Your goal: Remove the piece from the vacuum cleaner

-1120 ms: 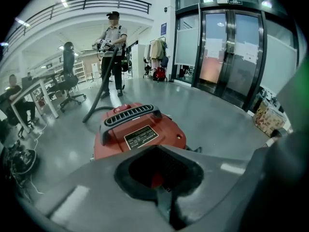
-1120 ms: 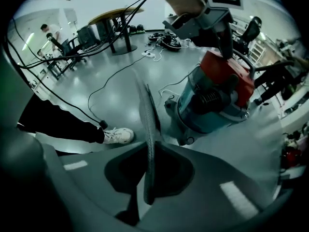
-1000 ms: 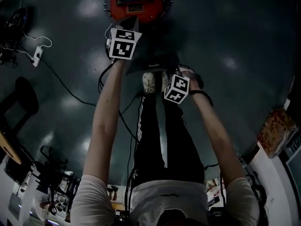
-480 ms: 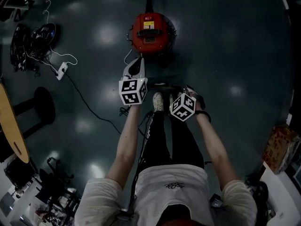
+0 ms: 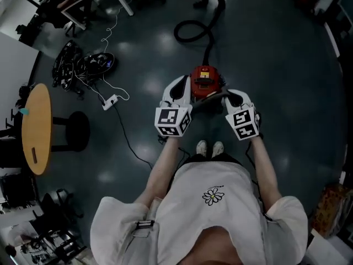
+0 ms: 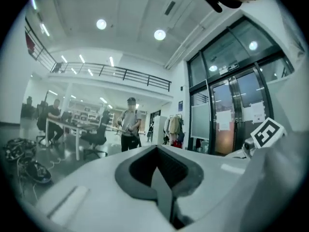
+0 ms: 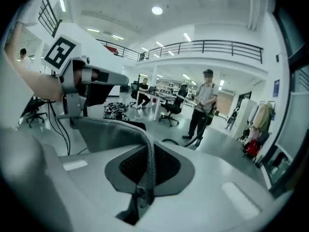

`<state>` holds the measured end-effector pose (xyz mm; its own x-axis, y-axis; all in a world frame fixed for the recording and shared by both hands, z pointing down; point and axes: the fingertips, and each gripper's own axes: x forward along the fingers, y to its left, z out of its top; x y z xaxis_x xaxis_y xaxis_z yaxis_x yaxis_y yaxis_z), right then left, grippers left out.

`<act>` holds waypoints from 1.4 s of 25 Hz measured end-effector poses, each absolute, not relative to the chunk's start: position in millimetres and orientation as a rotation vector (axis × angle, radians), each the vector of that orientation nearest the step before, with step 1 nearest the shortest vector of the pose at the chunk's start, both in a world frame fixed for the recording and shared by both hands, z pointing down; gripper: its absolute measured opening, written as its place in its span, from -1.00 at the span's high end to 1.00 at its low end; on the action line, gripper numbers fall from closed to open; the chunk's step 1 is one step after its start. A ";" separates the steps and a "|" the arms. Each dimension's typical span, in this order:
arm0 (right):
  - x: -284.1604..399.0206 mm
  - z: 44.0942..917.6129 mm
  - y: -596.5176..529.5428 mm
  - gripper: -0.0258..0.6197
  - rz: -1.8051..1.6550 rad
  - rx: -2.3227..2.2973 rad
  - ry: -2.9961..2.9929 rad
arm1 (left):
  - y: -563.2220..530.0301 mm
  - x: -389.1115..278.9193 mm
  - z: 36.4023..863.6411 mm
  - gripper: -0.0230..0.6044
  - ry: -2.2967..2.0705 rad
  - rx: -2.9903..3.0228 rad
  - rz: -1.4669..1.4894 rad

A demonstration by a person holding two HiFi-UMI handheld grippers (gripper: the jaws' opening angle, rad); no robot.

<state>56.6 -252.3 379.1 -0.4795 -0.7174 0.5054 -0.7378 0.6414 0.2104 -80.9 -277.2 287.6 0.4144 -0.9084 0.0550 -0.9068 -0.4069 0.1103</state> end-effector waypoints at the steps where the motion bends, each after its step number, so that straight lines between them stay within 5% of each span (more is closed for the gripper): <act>1: 54.0 350.9 -260.6 0.81 -0.006 1.175 -2.327 | -277.6 -83.4 266.3 0.92 -1.653 2.574 -0.053; 12: 61.4 226.3 -272.2 0.81 -0.087 1.536 -2.538 | -270.0 -94.4 182.9 0.92 -1.724 2.659 -0.315; 35: 69.7 204.0 -255.4 0.81 -0.077 1.673 -2.582 | -264.8 -57.7 177.7 0.92 -1.599 2.733 -0.307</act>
<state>69.7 -255.4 204.0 -0.4075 -0.9128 0.0270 -0.9096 0.4083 0.0768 -57.7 -264.8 177.7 0.4763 -0.8594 -0.1859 -0.8671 -0.4941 0.0628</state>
